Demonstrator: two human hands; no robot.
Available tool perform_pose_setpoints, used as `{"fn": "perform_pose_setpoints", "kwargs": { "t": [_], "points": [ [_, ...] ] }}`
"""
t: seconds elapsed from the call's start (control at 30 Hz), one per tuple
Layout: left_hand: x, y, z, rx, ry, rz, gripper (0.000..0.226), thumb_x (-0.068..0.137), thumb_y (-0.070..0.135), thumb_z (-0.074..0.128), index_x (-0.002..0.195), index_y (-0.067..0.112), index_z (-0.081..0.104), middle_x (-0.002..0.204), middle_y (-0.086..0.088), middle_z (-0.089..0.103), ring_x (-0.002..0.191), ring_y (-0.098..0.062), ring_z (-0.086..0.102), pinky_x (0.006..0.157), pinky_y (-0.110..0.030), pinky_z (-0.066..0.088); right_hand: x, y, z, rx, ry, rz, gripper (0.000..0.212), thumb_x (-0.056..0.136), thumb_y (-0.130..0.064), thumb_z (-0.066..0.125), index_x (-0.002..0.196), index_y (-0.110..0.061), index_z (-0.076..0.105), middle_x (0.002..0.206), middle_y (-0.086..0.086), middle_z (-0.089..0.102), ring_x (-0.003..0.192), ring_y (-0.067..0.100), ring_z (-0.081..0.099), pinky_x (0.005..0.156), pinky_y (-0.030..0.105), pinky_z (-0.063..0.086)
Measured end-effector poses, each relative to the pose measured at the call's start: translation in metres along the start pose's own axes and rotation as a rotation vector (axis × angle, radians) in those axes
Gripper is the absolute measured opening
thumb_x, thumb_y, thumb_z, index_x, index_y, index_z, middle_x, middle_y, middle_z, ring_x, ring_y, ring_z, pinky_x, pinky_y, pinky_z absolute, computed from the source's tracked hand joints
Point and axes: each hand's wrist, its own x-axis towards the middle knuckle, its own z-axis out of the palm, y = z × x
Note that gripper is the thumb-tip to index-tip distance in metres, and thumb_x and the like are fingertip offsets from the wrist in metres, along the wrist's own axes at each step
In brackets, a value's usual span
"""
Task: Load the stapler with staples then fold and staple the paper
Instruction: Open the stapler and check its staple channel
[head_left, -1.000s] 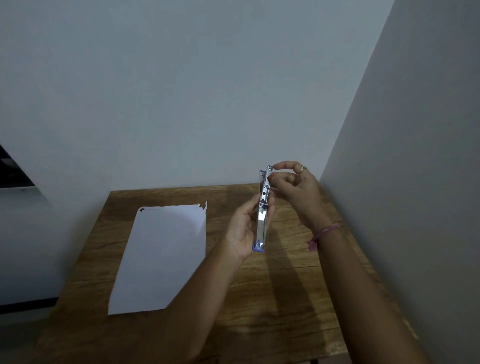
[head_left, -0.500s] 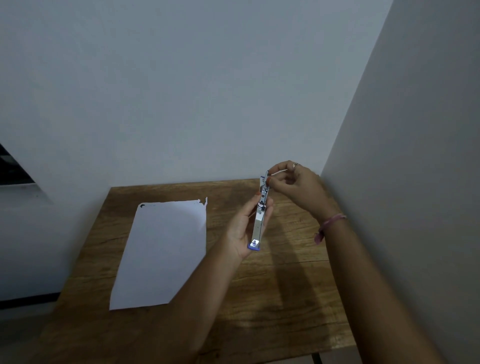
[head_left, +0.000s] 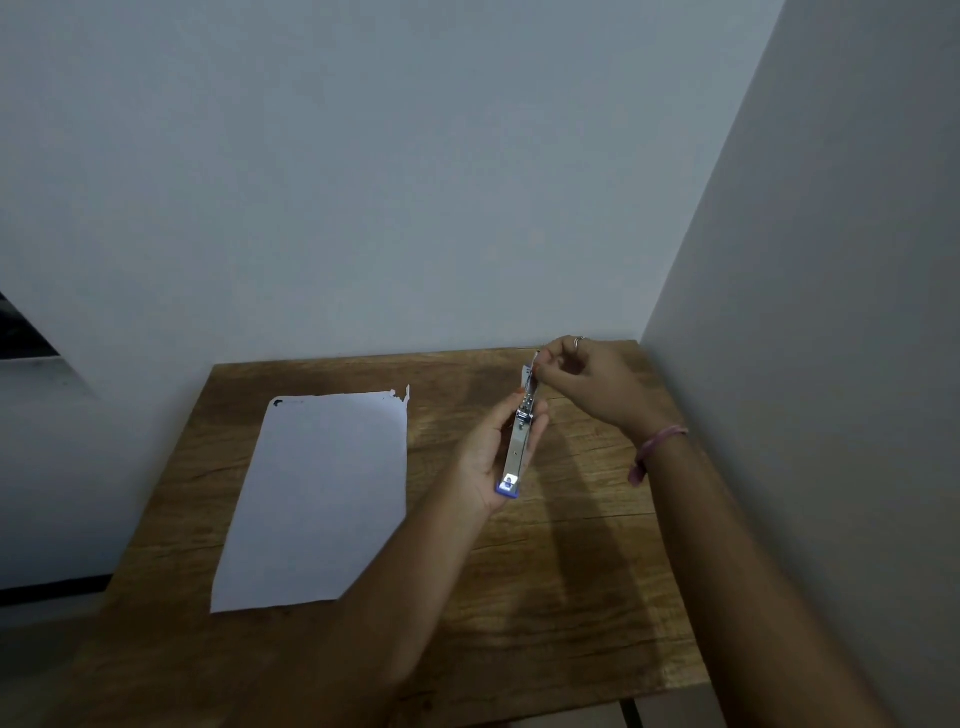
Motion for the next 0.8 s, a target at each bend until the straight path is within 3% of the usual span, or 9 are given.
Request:
{"fn": "perform_pose_setpoints", "kwargs": {
  "t": [0.17,0.3,0.4,0.5,0.63,0.73,0.8],
  "points": [
    [0.003,-0.004,-0.001,0.02,0.028,0.001,0.02,0.087,0.011,0.065,0.099,-0.005,0.066,0.078,-0.017,0.074,0.066,-0.019,0.074,0.059,-0.026,0.061,-0.001,0.006,0.002,-0.033,0.008,-0.004,0.011,0.086,-0.011,0.064,0.081,-0.002,0.066,0.078,0.016,0.067,0.071,0.023,0.06,0.072,0.036,0.05],
    [0.007,-0.009,0.001,0.005,0.078,0.006,0.019,0.088,0.011,0.065,0.096,-0.006,0.067,0.076,-0.017,0.073,0.065,-0.02,0.073,0.064,-0.029,0.061,-0.002,0.009,0.004,-0.058,0.009,-0.021,0.012,0.083,-0.008,0.066,0.072,-0.005,0.064,0.07,0.003,0.064,0.068,0.011,0.058,0.068,0.029,0.049],
    [0.009,-0.01,-0.001,-0.016,0.116,0.024,0.016,0.089,0.01,0.064,0.091,-0.006,0.066,0.07,-0.016,0.072,0.061,-0.019,0.073,0.06,-0.028,0.061,-0.004,0.01,0.006,-0.043,0.004,-0.049,0.013,0.079,-0.005,0.068,0.069,-0.012,0.065,0.066,-0.008,0.063,0.062,0.0,0.056,0.061,0.015,0.046],
    [0.011,-0.01,-0.004,-0.036,0.133,0.035,0.016,0.089,0.01,0.063,0.088,-0.006,0.066,0.069,-0.016,0.072,0.06,-0.019,0.072,0.06,-0.028,0.06,-0.007,0.011,0.01,-0.034,0.014,-0.046,0.017,0.078,-0.008,0.07,0.068,-0.021,0.065,0.065,-0.011,0.064,0.059,-0.003,0.055,0.06,0.012,0.045],
    [0.012,-0.011,-0.006,-0.043,0.152,0.051,0.017,0.09,0.009,0.063,0.097,-0.006,0.065,0.085,-0.019,0.07,0.067,-0.02,0.073,0.058,-0.027,0.061,-0.01,0.015,0.013,0.013,0.008,-0.013,0.009,0.077,-0.009,0.075,0.079,-0.017,0.07,0.071,-0.005,0.069,0.064,-0.001,0.061,0.063,0.013,0.049],
    [0.013,-0.012,-0.007,-0.049,0.168,0.07,0.02,0.09,0.007,0.062,0.105,-0.006,0.063,0.092,-0.02,0.069,0.075,-0.021,0.072,0.058,-0.027,0.061,-0.013,0.017,0.014,0.097,-0.024,0.036,0.021,0.077,-0.005,0.076,0.097,-0.008,0.071,0.085,0.008,0.073,0.076,0.012,0.067,0.074,0.022,0.056],
    [0.012,-0.013,-0.008,-0.05,0.161,0.071,0.019,0.089,0.007,0.063,0.103,-0.006,0.063,0.09,-0.019,0.069,0.07,-0.02,0.073,0.057,-0.026,0.061,-0.015,0.017,0.015,0.145,-0.023,0.046,0.022,0.077,-0.003,0.075,0.099,-0.008,0.071,0.089,0.009,0.073,0.082,0.015,0.069,0.077,0.024,0.057]
  ]
}}
